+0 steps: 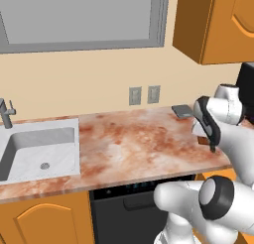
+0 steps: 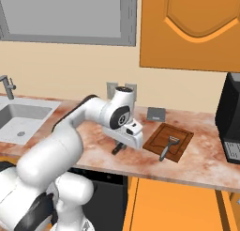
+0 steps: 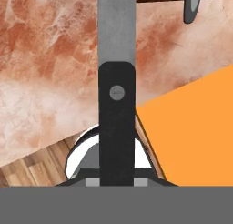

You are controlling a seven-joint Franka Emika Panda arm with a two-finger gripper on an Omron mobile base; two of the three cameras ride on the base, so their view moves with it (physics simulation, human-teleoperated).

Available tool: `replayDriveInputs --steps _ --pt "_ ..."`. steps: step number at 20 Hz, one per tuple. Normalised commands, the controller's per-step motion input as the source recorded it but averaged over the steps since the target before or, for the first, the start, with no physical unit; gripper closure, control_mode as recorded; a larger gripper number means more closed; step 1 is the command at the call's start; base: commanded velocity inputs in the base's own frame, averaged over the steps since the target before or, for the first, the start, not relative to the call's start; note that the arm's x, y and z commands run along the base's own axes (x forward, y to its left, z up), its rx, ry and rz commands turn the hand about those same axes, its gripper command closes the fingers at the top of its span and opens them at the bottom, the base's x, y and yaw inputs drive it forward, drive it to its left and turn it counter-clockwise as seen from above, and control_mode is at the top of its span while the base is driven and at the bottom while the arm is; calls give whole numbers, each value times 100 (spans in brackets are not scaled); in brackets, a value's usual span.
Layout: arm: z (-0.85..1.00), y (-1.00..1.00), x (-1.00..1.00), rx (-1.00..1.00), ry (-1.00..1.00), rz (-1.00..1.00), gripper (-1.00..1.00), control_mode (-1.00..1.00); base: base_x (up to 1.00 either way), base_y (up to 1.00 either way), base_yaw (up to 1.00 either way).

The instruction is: Open the drawer on the right and place the cutting tools on the cutting board.

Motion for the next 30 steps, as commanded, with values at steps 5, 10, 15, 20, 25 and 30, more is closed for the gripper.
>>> replayDriveInputs --steps 5,10,15,20,25,30 --pt "-13 -11 67 -1 -5 -18 100 -100 0 0 0" --pt "-15 -26 55 -2 -5 -17 100 -100 0 0 0" --pt "-24 -44 18 -4 -9 -13 100 -100 0 0 0" --pt "-30 -31 0 -4 -21 -5 100 -100 0 0 0" --pt "-8 6 24 -1 -21 0 100 -100 0 0 0" --pt "0 1 45 -12 -3 0 100 -100 0 0 0"
